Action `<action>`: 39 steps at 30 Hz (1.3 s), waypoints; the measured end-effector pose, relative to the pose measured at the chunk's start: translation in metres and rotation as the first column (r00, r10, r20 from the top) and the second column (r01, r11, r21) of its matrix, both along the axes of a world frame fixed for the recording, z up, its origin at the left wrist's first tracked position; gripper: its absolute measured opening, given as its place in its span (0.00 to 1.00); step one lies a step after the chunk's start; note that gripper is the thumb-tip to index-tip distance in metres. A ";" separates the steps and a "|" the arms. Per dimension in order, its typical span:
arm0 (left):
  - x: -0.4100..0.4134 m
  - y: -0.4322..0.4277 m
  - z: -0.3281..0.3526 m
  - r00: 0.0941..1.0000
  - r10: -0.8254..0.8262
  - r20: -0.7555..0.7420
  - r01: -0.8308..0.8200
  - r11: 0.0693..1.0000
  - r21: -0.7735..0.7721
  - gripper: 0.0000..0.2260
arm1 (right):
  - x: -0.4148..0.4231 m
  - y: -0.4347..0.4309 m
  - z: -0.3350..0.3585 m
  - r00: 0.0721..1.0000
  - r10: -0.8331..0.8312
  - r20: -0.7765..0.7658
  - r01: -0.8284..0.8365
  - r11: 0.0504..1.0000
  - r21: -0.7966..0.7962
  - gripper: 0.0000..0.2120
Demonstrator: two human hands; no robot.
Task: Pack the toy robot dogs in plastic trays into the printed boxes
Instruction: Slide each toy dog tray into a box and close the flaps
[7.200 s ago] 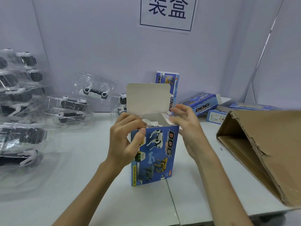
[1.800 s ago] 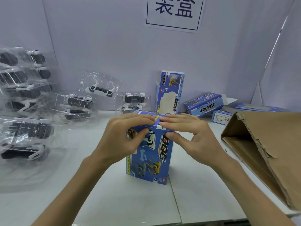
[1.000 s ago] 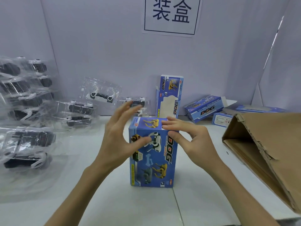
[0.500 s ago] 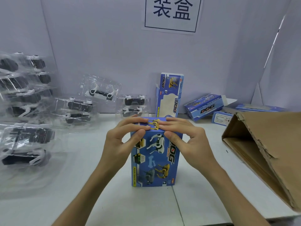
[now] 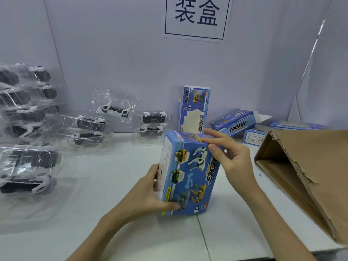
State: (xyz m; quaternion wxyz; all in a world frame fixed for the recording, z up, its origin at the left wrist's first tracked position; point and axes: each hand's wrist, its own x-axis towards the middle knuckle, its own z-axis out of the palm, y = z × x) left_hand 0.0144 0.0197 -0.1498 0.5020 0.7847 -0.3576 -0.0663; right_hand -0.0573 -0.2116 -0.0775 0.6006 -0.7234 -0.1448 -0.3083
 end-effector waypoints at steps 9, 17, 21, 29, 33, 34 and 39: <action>-0.001 -0.007 -0.006 0.434 0.385 0.815 -0.463 0.871 -0.165 0.43 | 0.013 -0.001 -0.017 0.860 0.024 -0.510 0.143 0.948 0.286 0.22; -0.009 -0.011 -0.005 0.316 0.343 0.885 -0.363 0.905 -0.221 0.33 | 0.013 0.014 -0.037 0.708 0.411 -0.574 0.183 0.679 0.711 0.17; -0.006 0.003 0.000 0.796 0.322 0.513 -0.210 0.941 -0.266 0.45 | 0.010 0.011 -0.048 0.823 0.342 -0.453 0.168 0.616 0.770 0.15; -0.018 0.004 0.019 0.880 -0.133 -0.457 -0.132 0.854 -0.503 0.27 | -0.010 0.010 -0.027 0.971 0.190 -0.148 -0.086 0.847 0.524 0.23; -0.022 -0.005 0.013 0.919 0.017 -0.394 -0.174 0.914 -0.365 0.52 | -0.009 0.015 -0.021 0.973 0.209 -0.094 -0.148 0.885 0.441 0.24; -0.022 -0.005 0.012 0.919 0.019 -0.394 -0.174 0.916 -0.362 0.54 | -0.009 0.014 -0.019 0.974 0.207 -0.087 -0.150 0.889 0.433 0.25; -0.018 -0.004 0.008 0.890 0.022 -0.456 -0.224 0.891 -0.395 0.32 | -0.008 0.014 -0.027 0.967 0.239 -0.089 -0.178 0.884 0.432 0.24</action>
